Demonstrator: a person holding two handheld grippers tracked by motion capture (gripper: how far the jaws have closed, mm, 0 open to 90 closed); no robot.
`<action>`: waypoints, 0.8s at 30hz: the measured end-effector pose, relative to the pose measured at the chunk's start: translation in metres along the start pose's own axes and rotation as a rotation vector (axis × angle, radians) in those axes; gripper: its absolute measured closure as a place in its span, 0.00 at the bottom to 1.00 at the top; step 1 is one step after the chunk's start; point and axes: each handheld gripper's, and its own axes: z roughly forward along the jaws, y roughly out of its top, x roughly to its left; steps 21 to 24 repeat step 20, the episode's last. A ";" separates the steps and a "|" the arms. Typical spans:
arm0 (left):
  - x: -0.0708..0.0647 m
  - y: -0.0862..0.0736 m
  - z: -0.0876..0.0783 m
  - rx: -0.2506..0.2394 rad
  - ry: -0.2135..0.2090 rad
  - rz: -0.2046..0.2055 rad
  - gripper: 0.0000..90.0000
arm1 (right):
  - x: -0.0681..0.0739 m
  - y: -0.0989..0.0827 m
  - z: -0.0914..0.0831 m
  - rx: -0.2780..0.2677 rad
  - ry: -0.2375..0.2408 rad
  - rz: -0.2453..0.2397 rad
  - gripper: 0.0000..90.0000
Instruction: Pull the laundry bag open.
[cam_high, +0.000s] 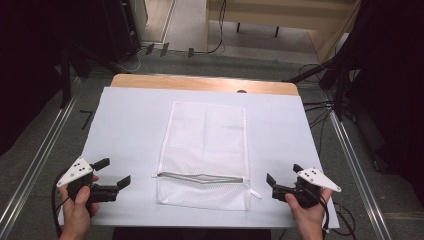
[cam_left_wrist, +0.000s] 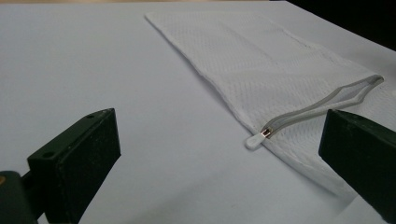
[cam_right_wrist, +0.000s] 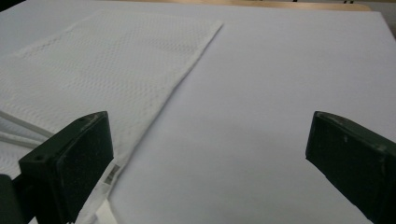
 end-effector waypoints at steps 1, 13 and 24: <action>0.003 -0.001 0.000 0.001 0.005 -0.005 0.00 | -0.005 -0.001 -0.002 -0.004 -0.005 0.007 0.01; 0.024 -0.007 -0.008 -0.014 0.033 -0.052 0.00 | -0.043 -0.010 -0.016 -0.005 -0.072 0.081 0.01; 0.025 -0.008 -0.003 0.004 0.047 -0.039 0.00 | -0.042 -0.011 -0.012 0.009 -0.072 0.070 0.01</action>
